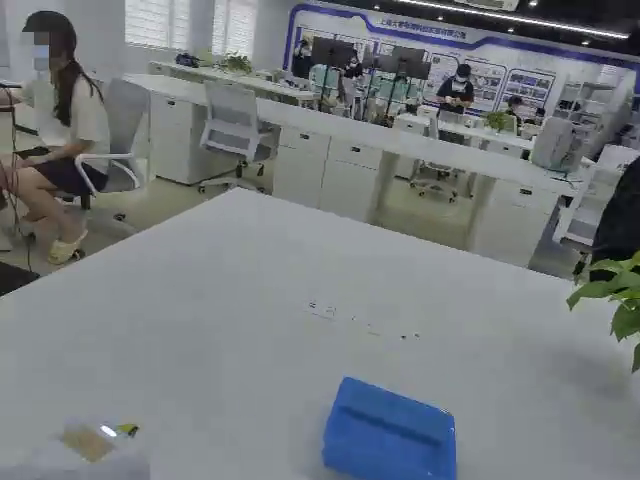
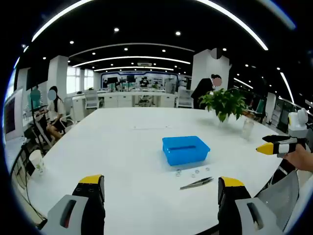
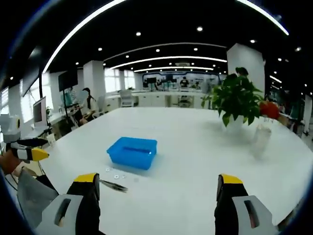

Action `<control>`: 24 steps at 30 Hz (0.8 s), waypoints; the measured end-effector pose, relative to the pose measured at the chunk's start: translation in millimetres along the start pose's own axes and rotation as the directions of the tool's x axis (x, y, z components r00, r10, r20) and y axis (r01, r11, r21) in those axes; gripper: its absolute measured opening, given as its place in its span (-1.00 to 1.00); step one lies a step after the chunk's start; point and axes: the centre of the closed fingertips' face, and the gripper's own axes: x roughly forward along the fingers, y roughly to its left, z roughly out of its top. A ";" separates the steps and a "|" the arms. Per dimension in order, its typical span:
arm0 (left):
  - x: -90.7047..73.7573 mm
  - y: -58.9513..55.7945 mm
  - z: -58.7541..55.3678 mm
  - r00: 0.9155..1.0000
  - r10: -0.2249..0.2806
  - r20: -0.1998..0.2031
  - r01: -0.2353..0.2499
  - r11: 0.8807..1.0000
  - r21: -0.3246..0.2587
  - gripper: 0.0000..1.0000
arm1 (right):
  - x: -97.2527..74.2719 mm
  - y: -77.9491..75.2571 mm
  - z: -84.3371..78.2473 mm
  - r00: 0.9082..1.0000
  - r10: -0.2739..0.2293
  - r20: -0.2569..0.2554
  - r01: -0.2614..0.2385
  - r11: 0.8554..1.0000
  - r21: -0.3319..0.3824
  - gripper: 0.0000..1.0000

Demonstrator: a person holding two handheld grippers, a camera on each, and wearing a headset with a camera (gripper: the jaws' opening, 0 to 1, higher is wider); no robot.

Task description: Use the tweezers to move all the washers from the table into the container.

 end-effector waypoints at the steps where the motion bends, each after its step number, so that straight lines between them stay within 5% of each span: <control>1: -0.1 0.4 0.1 1.000 0.001 0.000 -0.001 1.000 0.001 0.98 | -0.2 -0.5 0.0 1.000 -0.001 0.000 0.001 1.000 0.000 0.98; 24: -0.1 3.4 -3.4 1.000 -0.001 -0.003 0.001 1.000 -0.020 0.98 | 3.7 2.3 1.5 1.000 0.010 -0.010 -0.010 1.000 -0.009 0.98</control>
